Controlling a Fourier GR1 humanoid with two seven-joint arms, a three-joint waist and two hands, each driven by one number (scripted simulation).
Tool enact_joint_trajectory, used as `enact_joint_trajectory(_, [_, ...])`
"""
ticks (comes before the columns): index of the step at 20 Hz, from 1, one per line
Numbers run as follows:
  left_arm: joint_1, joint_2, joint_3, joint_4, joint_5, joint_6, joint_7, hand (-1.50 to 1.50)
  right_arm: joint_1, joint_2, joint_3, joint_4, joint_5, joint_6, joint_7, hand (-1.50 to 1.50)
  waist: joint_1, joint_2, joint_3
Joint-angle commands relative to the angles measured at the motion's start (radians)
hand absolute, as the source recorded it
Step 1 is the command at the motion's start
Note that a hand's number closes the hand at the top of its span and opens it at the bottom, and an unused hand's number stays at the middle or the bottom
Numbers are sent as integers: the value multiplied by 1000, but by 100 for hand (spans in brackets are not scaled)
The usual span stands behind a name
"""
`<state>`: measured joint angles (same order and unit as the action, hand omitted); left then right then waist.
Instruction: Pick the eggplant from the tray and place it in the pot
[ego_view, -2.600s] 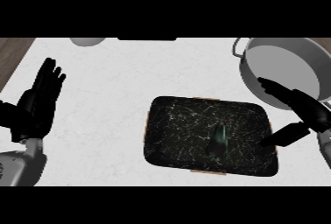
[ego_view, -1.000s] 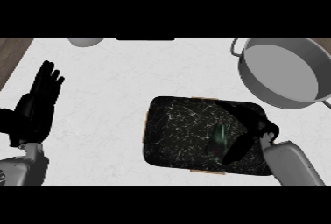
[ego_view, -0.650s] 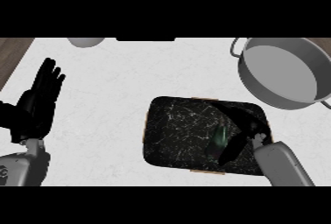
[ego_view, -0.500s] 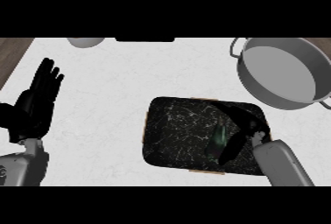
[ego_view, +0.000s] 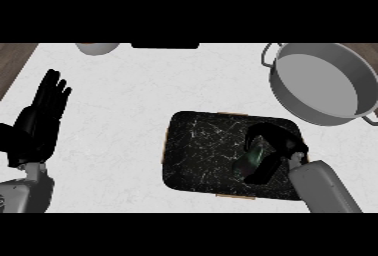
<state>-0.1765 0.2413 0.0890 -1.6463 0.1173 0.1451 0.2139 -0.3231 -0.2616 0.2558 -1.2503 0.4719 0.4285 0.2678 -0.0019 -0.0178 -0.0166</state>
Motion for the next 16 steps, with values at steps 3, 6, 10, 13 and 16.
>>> enact_joint_trajectory(3, [-64, 2, 11, 17, -7, 11, 43, 0, 7, 46, 21, 105, 43, -31, -85, 150, 6, 19, 17])
enact_joint_trajectory(6, [-20, 2, 19, 19, -9, 9, -1, 0, 99, -156, 206, -170, 102, 124, -335, 150, -20, 6, 17])
enact_joint_trajectory(10, [3, 4, 29, 29, -8, 15, 10, 0, 140, -297, 375, -378, 202, 105, -587, 150, -47, -15, 18])
enact_joint_trajectory(13, [17, -9, 31, 6, -14, 35, 6, 0, 257, -483, 362, -503, 246, -5, -764, 150, -66, -6, 19])
enact_joint_trajectory(16, [56, 4, 40, -3, -4, 5, -23, 0, 370, -633, 216, -530, 208, -145, -935, 150, -42, 8, 18])
